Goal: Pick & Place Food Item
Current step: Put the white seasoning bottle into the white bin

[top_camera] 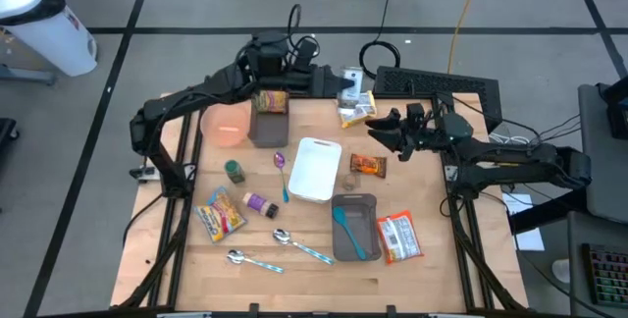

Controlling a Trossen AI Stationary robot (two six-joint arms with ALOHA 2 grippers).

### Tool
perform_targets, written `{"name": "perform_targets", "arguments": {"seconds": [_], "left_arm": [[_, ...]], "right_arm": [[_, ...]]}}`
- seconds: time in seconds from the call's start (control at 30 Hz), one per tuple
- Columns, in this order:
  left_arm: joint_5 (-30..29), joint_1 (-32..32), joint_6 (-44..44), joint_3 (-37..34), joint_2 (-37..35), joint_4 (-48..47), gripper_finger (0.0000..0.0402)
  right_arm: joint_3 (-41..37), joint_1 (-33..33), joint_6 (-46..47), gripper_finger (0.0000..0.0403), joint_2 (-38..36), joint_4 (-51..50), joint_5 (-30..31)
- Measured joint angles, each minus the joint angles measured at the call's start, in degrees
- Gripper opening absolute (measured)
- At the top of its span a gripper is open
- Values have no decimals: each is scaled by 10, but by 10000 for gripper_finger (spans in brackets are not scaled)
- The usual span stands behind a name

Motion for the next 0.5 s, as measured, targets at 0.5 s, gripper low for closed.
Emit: {"name": "perform_targets", "arguments": {"seconds": [0.5], "left_arm": [[-64,-2,125,0,-1,28,205]], "right_arm": [[0,0,212,239,190,374,37]]}}
